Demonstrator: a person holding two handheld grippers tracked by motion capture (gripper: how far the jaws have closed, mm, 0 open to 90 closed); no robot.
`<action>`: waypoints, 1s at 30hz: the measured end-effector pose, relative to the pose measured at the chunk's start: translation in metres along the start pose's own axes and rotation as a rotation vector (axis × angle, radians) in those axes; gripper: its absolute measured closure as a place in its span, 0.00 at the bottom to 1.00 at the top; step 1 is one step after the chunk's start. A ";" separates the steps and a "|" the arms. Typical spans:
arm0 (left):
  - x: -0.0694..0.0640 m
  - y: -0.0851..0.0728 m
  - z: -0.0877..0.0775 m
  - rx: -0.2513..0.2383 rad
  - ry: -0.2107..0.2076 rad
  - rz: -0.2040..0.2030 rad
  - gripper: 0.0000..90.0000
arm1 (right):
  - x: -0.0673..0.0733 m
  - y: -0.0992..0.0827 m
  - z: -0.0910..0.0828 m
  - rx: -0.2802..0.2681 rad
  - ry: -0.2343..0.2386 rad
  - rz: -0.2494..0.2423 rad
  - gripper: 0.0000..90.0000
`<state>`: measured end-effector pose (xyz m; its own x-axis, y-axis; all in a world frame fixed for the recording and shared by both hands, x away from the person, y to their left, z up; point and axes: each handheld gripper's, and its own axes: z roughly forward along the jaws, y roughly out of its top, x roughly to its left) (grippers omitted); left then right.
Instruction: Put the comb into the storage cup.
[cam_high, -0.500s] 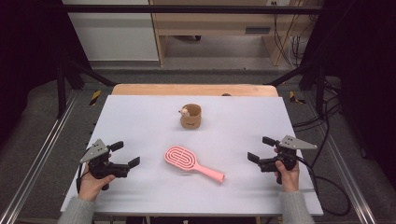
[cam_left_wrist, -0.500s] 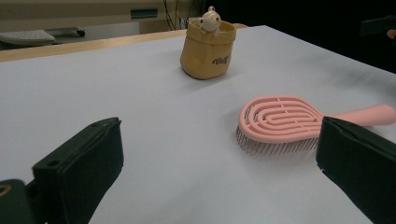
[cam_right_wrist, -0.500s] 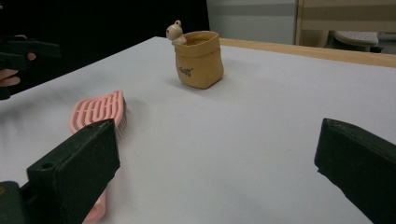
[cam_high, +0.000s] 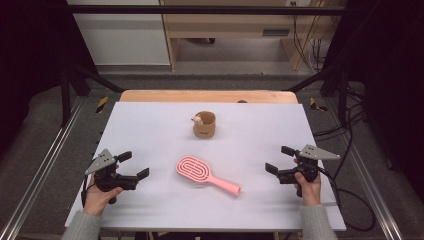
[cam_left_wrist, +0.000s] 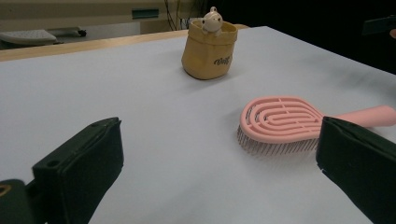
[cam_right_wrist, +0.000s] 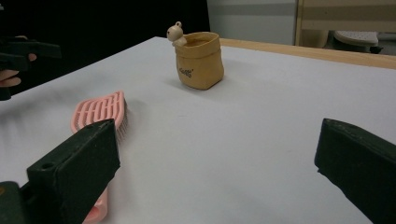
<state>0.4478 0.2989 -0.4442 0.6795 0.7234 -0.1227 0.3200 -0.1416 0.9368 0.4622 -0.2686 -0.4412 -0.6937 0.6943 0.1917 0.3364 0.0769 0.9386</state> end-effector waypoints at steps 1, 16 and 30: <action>0.000 0.000 0.000 0.000 0.000 0.000 0.01 | 0.000 0.000 0.000 0.000 0.000 0.000 0.00; 0.000 0.000 0.001 0.004 0.006 0.001 0.01 | 0.012 0.009 0.008 0.043 -0.003 -0.035 0.00; 0.000 0.000 0.001 0.006 0.008 0.003 0.01 | 0.031 0.019 0.021 0.102 0.031 -0.066 0.00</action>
<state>0.4485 0.2980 -0.4450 0.6754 0.7280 -0.1174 0.3218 -0.1478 0.9352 0.4606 -0.2301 -0.4232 -0.7356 0.6626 0.1408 0.3514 0.1955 0.9156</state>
